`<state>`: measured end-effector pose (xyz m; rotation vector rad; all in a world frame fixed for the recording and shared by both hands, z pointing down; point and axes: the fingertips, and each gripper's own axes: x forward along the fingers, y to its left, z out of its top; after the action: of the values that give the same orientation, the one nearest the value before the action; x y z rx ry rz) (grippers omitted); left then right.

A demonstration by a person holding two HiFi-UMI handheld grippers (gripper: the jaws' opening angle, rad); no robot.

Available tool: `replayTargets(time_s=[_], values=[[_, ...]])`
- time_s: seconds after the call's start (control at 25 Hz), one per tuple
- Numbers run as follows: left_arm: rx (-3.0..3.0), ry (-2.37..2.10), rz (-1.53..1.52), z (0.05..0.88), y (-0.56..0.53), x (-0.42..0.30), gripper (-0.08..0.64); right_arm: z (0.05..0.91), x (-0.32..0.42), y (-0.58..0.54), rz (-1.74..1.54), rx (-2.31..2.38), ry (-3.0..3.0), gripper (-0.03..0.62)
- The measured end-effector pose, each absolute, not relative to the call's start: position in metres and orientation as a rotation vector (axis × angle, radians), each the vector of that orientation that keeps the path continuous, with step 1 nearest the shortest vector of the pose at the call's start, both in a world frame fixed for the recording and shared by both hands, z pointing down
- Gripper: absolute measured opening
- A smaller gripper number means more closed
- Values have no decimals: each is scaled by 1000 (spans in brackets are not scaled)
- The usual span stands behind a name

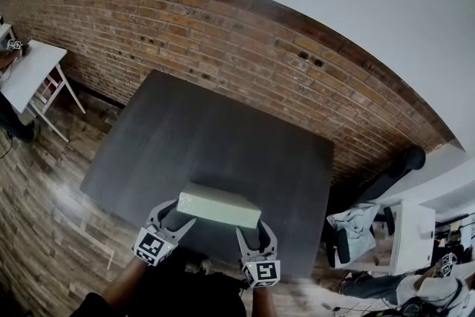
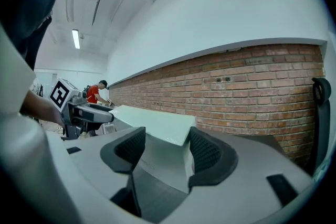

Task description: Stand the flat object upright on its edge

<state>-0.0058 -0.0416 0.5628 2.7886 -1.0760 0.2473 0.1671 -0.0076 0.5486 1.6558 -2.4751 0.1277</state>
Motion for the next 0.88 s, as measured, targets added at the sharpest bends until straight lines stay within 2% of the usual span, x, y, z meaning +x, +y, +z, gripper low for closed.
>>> replayTargets(time_s=[0.88], values=[[2761,-1068,243,554,-86,-17,275,532,158,-48,183,1691,-2449,261]])
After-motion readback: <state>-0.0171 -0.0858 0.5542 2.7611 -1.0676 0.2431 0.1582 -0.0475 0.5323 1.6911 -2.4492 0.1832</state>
